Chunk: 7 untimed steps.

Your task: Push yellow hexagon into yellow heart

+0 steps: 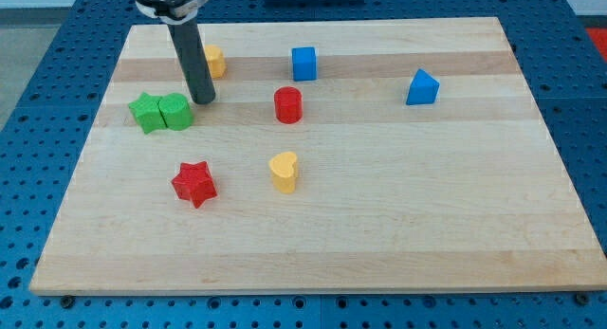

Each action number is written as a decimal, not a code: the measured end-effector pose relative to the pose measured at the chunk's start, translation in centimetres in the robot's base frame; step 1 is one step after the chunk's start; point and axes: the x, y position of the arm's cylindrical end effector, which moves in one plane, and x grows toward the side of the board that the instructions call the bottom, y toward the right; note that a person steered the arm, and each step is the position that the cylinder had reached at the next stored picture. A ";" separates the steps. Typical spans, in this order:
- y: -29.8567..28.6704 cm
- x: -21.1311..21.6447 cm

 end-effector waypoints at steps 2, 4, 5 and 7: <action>-3.4 -3.0; -5.2 -9.4; -1.6 -12.6; -0.6 -10.6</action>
